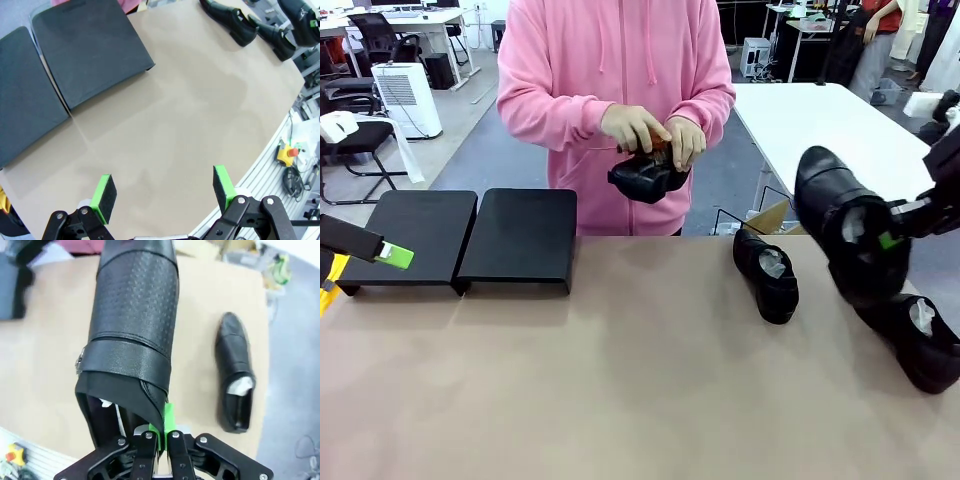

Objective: Organize the shoes by placing them on the stand.
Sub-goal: Pick up one Shoe and place it in the middle of the table.

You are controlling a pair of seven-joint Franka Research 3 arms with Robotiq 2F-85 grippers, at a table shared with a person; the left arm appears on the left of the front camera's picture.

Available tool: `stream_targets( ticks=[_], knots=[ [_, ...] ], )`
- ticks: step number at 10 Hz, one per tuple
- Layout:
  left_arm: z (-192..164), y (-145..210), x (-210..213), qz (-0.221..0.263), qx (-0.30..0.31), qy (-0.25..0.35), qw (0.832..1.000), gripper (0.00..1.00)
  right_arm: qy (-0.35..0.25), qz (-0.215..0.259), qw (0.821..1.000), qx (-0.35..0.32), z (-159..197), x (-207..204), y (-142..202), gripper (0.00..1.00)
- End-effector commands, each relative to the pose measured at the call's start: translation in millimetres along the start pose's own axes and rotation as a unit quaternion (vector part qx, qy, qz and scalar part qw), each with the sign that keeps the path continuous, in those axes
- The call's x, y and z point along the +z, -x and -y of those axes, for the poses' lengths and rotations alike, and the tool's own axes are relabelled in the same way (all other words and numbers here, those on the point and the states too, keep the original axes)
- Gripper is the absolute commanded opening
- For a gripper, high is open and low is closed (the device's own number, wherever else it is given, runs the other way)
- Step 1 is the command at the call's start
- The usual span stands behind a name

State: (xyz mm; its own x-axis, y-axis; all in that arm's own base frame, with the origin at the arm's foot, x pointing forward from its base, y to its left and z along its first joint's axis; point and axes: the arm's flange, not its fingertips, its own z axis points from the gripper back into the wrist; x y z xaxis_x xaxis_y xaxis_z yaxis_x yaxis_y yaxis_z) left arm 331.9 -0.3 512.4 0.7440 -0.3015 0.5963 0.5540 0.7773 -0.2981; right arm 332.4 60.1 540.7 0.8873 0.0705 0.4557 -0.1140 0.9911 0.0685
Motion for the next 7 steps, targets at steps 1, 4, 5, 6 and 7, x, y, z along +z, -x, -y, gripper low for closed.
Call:
stream_targets(
  ticks=[1,4,5,6,7],
  knots=[
    [-1,0,1,0.004,-0.006,0.009,1.000,1.00,-0.051,-0.035,0.998,0.005,-21,-15,23,0.00],
    [-1,0,1,0.004,-0.006,0.009,1.000,1.00,0.000,0.000,1.000,0.000,0,0,0,0.00],
    [-1,0,1,0.004,-0.006,0.009,1.000,1.00,-0.022,-0.015,1.000,0.005,-13,-3,5,0.00],
    [-1,0,1,0.004,-0.006,0.009,1.000,1.00,0.030,-0.062,0.997,-0.043,-33,-22,6,0.00],
    [-1,0,1,0.004,-0.006,0.009,1.000,1.00,0.015,-0.075,0.995,-0.066,-59,-32,16,0.00]
  ],
)
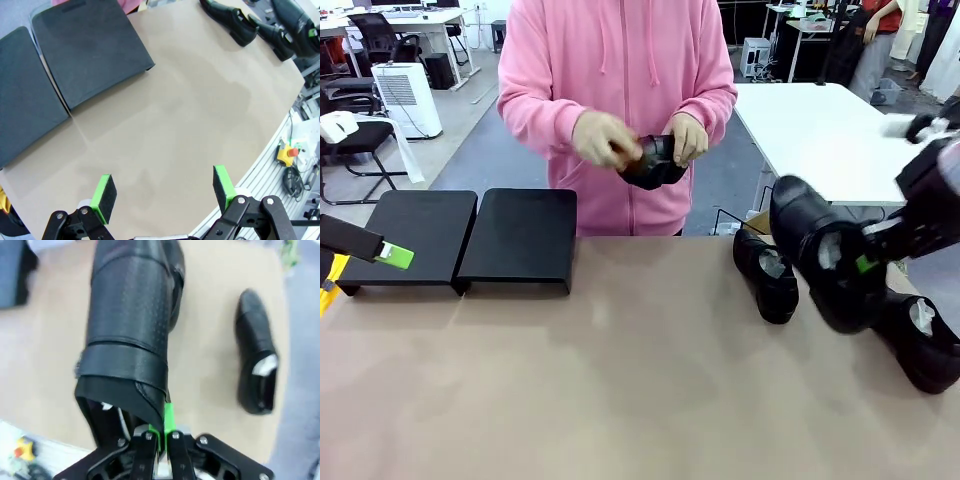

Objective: Organize the shoes by placing them on the stand.
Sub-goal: Pick up one Shoe and place it in the middle of the table.

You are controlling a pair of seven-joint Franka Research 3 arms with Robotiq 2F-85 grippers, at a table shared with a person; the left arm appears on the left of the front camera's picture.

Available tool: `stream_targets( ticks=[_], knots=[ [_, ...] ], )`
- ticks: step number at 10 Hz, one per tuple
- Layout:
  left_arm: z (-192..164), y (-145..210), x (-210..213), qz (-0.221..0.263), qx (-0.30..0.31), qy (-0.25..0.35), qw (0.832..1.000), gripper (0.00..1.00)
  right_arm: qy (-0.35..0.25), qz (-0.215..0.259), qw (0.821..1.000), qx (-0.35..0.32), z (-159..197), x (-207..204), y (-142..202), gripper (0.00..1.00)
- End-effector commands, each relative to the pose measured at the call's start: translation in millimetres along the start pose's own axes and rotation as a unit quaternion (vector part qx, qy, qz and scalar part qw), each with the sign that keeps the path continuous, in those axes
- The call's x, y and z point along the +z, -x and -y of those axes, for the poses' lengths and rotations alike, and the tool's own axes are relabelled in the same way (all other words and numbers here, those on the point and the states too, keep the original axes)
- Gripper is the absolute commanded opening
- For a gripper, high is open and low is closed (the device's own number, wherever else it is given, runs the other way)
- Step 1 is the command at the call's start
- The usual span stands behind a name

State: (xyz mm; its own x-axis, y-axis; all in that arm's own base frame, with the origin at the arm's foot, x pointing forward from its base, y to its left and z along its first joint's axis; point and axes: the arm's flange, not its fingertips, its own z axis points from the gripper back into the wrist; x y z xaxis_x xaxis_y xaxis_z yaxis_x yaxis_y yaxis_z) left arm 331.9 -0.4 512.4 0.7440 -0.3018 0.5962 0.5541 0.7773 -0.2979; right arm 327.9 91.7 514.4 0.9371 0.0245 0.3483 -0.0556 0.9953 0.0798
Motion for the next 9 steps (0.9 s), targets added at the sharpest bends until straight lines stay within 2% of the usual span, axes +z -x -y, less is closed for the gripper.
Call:
stream_targets(
  ticks=[1,3,5,6,7,9],
  knots=[
    [-1,0,1,0.004,-0.006,0.009,1.000,1.00,-0.002,-0.027,0.999,-0.040,-56,-11,19,0.00],
    [-1,0,1,0.004,-0.006,0.009,1.000,1.00,-0.009,-0.054,0.998,-0.043,-109,-29,57,0.00],
    [-1,0,1,0.004,-0.006,0.009,1.000,1.00,-0.034,-0.077,0.996,-0.031,-150,-65,87,0.00],
    [-1,0,1,0.004,-0.006,0.009,1.000,1.00,-0.043,-0.093,0.992,-0.067,-165,-87,102,0.00],
    [-1,0,1,0.004,-0.006,0.009,1.000,1.00,-0.053,-0.088,0.990,-0.100,-178,-111,118,0.00],
    [-1,0,1,0.004,-0.006,0.009,1.000,1.00,-0.094,-0.070,0.990,-0.079,-190,-138,127,0.00]
  ],
)
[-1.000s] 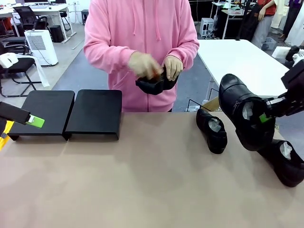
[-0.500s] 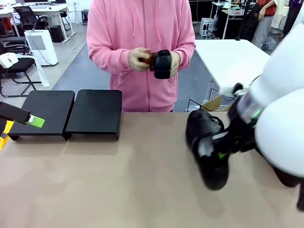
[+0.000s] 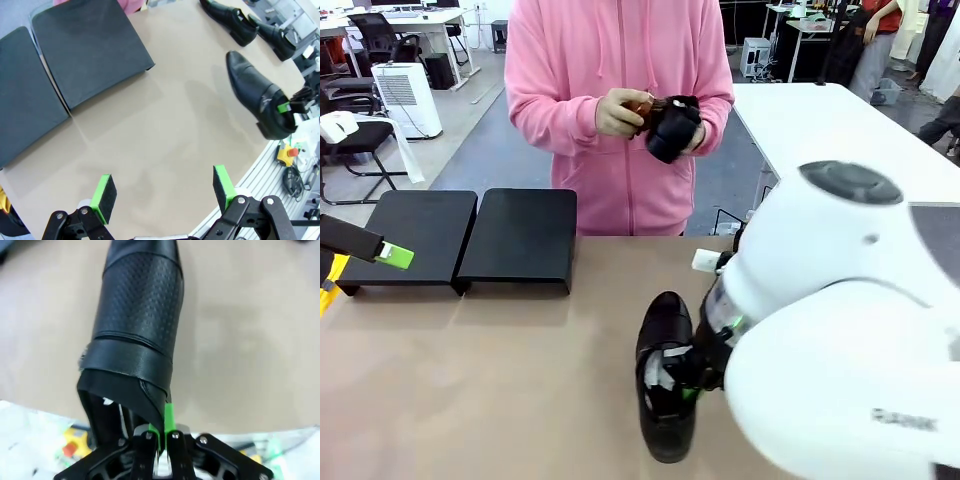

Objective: Organize the shoes by placing them on the stand.
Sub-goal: Pick up one Shoe and place it in the middle of the table.

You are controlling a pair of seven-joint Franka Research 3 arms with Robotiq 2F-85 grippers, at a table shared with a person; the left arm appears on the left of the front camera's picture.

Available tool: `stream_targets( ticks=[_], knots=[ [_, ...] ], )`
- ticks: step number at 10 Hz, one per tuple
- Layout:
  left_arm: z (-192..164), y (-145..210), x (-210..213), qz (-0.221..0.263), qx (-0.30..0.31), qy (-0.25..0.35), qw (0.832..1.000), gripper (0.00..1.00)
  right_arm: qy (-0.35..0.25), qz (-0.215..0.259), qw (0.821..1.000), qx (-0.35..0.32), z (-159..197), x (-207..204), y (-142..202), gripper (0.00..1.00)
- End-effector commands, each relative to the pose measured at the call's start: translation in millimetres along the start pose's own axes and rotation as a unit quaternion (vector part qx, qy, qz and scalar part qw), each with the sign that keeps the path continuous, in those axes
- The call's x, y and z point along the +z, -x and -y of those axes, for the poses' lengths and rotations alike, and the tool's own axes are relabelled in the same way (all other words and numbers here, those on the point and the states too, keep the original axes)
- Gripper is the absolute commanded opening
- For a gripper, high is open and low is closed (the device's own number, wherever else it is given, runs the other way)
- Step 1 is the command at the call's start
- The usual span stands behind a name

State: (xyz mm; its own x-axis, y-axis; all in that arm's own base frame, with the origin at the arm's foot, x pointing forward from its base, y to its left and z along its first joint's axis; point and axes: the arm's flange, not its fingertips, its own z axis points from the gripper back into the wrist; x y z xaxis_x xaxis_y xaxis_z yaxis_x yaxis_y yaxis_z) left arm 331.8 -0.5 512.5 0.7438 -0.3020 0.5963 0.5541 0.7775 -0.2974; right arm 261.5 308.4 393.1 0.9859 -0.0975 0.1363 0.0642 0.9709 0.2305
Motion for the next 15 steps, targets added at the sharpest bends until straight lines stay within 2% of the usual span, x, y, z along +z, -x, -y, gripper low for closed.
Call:
stream_targets(
  ticks=[1,2,4,5,9,10,13,14,15],
  knots=[
    [-1,0,1,0.004,-0.006,0.009,1.000,1.00,-0.035,0.037,0.999,0.011,22,-40,16,0.00],
    [-1,0,1,0.004,-0.006,0.009,1.000,1.00,-0.038,0.027,0.999,0.013,20,-50,13,0.00],
    [-1,0,1,0.004,-0.006,0.009,1.000,1.00,-0.041,-0.017,0.997,0.067,17,-70,14,0.03],
    [-1,0,1,0.004,-0.006,0.009,1.000,1.00,-0.041,-0.027,0.997,0.059,19,-75,12,0.16],
    [-1,0,1,0.004,-0.006,0.009,1.000,1.00,-0.069,0.003,0.996,0.059,33,-49,7,0.91],
    [-1,0,1,0.004,-0.006,0.009,1.000,1.00,-0.075,0.007,0.995,0.057,34,-44,7,1.00],
    [-1,0,1,0.004,-0.006,0.009,1.000,1.00,-0.100,0.030,0.992,0.068,36,-15,13,1.00],
    [-1,0,1,0.004,-0.006,0.009,1.000,1.00,-0.043,0.032,0.996,0.078,38,-12,11,1.00],
    [-1,0,1,0.004,-0.006,0.009,1.000,1.00,-0.078,0.032,0.995,0.055,-8,-21,-21,1.00]
  ],
)
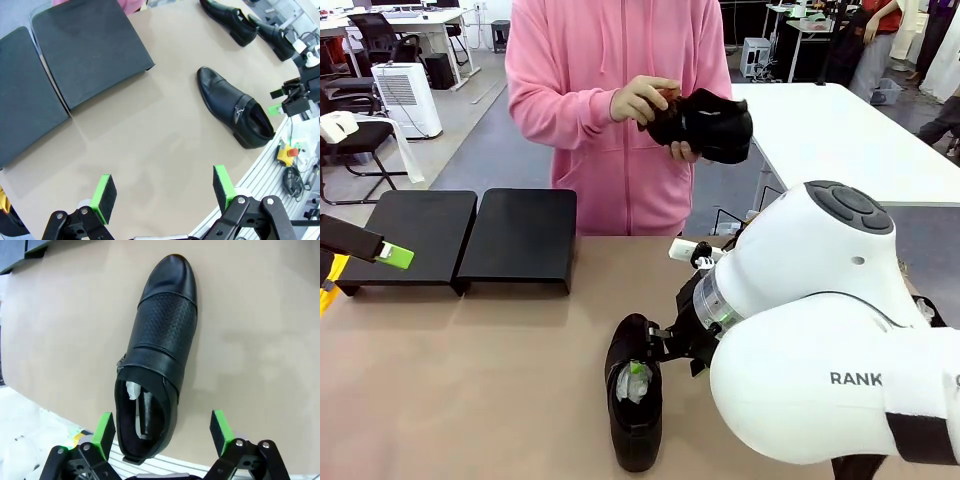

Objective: Organize the shoes by placing them on the stand.
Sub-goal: Pick up one Shoe and place it in the middle of the table, then place the Shoe from the middle of the table onto the Shoes Stand.

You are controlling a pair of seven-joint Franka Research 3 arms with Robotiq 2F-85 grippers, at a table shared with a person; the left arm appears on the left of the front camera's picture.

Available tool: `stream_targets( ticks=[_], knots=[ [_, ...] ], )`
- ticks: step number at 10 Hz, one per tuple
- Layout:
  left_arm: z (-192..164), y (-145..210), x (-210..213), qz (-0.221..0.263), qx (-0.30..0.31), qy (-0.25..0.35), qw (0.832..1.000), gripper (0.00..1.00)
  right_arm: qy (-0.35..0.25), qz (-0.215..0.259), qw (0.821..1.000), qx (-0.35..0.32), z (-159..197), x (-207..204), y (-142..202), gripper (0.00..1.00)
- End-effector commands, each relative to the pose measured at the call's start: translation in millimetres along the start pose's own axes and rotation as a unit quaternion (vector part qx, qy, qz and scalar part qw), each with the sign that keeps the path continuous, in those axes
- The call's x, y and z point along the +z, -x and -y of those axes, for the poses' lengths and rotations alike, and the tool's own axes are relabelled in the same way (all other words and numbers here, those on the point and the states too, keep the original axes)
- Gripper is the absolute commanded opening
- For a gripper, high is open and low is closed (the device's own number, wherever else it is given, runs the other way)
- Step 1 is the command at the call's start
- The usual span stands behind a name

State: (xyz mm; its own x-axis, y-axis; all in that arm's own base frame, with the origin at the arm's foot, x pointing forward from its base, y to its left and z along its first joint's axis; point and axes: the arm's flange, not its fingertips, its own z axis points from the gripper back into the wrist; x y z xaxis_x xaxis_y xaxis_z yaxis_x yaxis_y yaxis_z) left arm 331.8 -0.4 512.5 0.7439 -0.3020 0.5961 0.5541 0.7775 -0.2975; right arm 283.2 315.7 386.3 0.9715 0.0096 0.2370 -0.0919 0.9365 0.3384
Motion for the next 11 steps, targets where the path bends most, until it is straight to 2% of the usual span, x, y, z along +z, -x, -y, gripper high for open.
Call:
stream_targets(
  ticks=[1,8,9,11],
  knots=[
    [-1,0,1,0.004,-0.006,0.009,1.000,1.00,-0.007,-0.001,1.000,-0.012,0,-10,0,1.00],
    [0,0,0,0.000,0.000,0.000,1.000,1.00,0.002,-0.006,1.000,-0.004,2,-7,0,1.00],
    [27,-3,-31,0.001,-0.011,-0.013,1.000,1.00,0.006,0.039,0.999,-0.016,20,27,1,1.00],
    [92,-5,-76,-0.021,0.004,0.004,1.000,1.00,0.056,0.125,0.986,-0.098,75,94,1,1.00]
  ],
)
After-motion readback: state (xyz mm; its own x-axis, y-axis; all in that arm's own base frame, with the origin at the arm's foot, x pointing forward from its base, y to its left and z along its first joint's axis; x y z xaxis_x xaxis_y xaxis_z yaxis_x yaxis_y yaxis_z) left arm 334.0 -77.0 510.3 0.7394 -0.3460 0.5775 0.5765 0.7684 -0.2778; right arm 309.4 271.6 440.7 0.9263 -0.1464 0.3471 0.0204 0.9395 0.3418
